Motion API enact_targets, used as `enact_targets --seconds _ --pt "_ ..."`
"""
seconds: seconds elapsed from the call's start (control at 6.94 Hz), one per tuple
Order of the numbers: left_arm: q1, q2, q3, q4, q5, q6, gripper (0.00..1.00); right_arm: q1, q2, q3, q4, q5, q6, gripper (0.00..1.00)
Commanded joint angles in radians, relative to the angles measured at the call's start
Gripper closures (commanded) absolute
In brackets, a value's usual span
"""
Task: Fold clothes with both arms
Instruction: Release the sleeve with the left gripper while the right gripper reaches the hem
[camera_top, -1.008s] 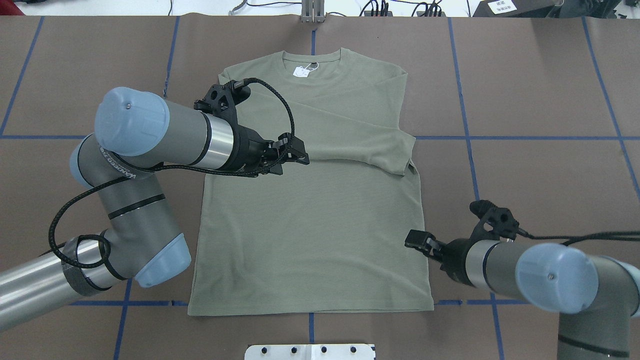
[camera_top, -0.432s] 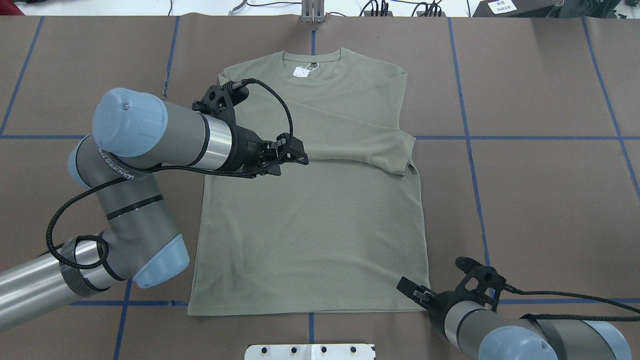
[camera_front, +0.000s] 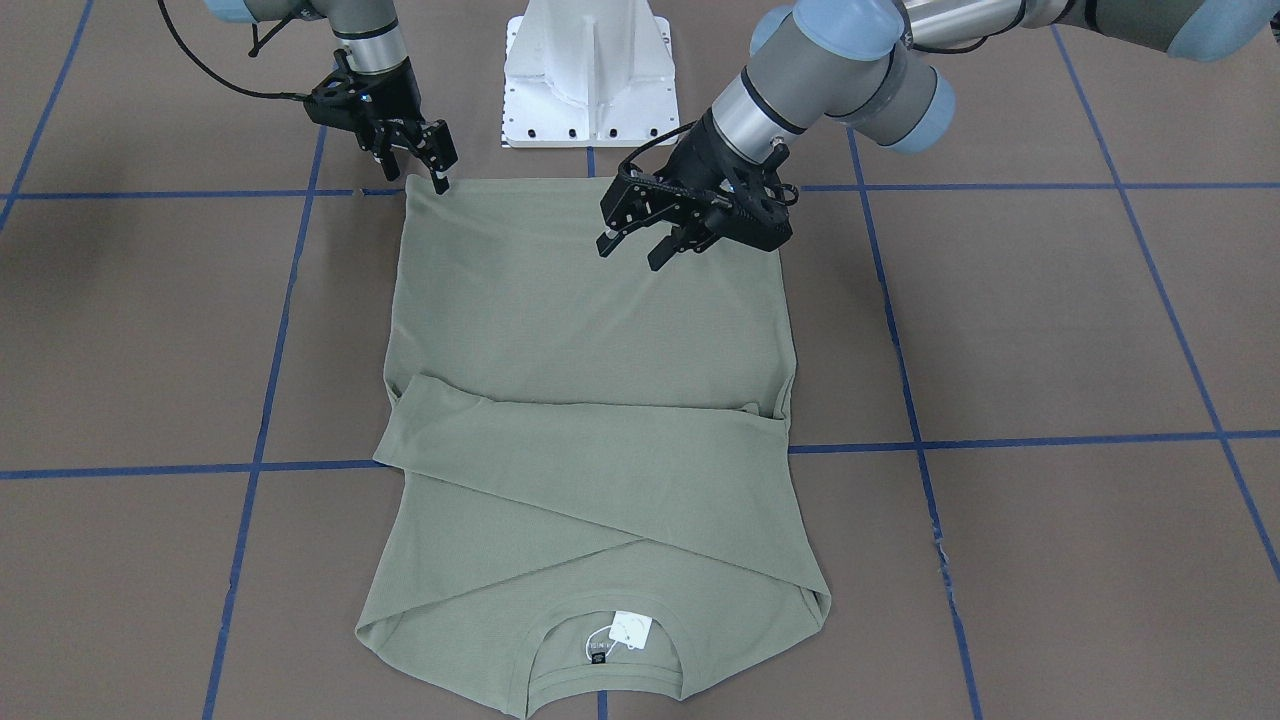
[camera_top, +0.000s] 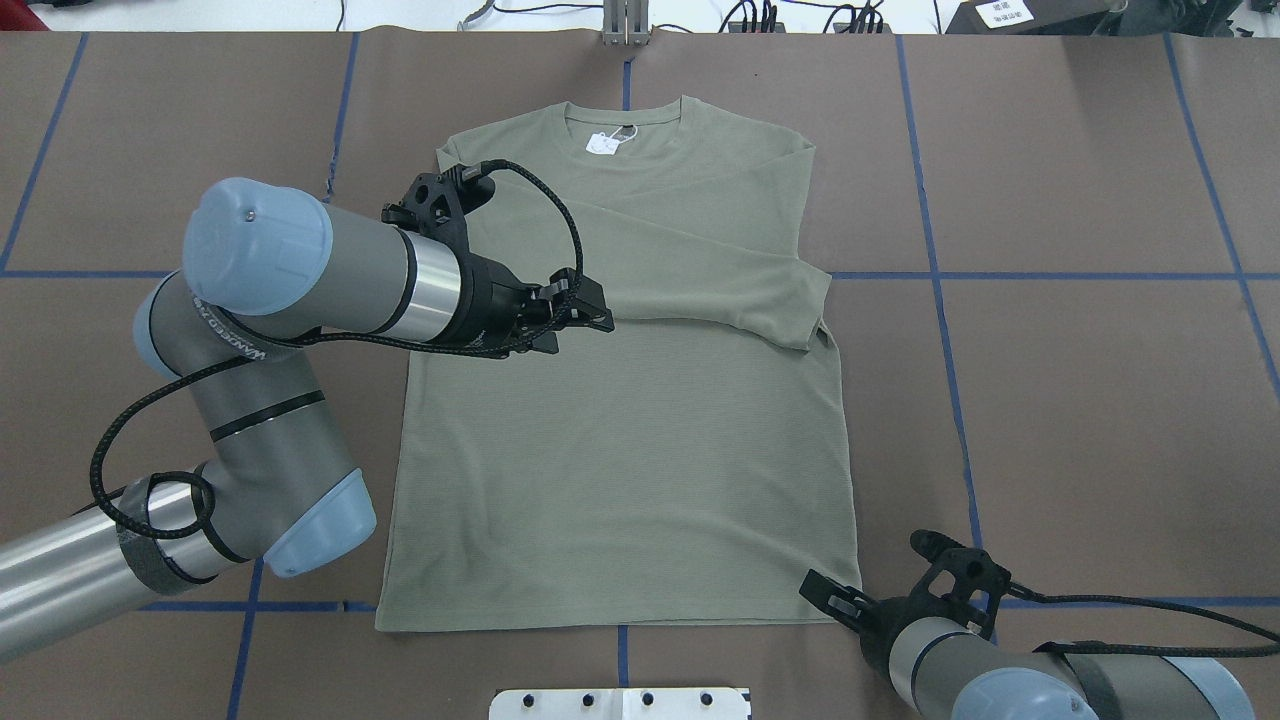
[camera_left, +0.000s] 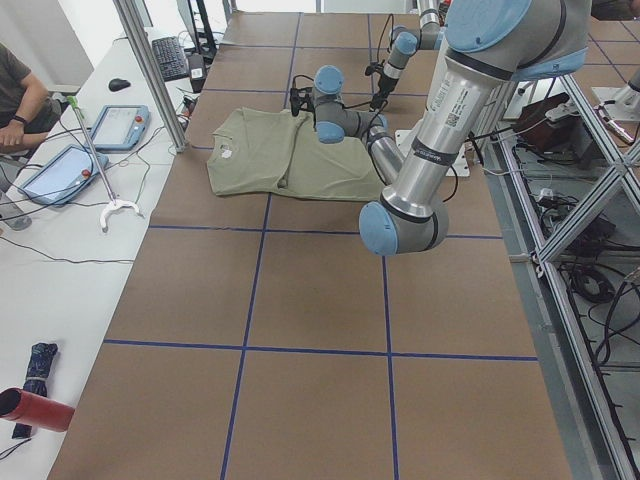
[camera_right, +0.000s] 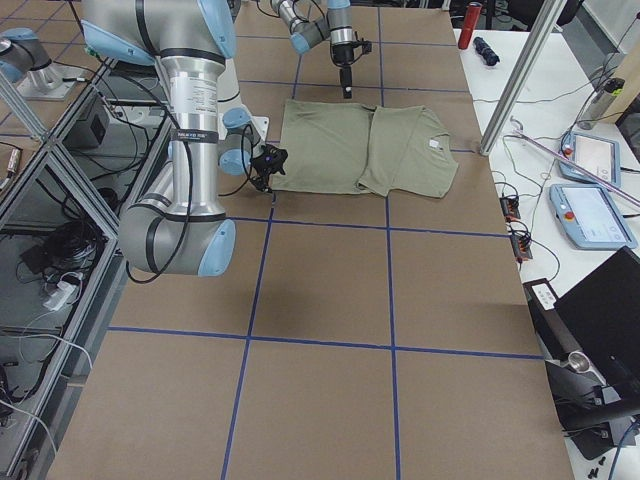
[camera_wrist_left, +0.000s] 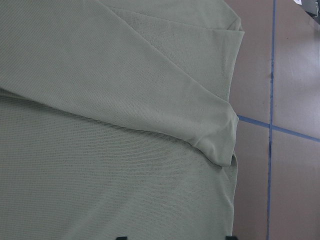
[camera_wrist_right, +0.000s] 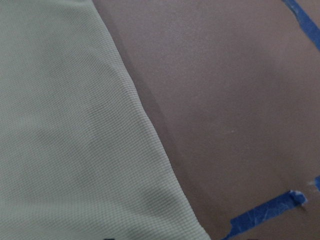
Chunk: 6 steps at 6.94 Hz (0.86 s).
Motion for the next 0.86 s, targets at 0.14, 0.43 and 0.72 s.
enact_targets --seconds 0.14,0.43,0.72 --pt "0.000 0.001 -0.001 -0.002 0.000 0.000 0.27 -0.007 -0.002 -0.001 0.000 0.000 0.021 0.81" --pt "0.000 0.001 -0.001 -0.002 0.000 -0.002 0.27 -0.039 -0.003 -0.001 0.000 -0.003 0.021 1.00" --pt "0.008 0.057 -0.042 0.011 0.010 -0.073 0.23 -0.043 -0.005 0.020 0.000 -0.008 0.021 1.00"
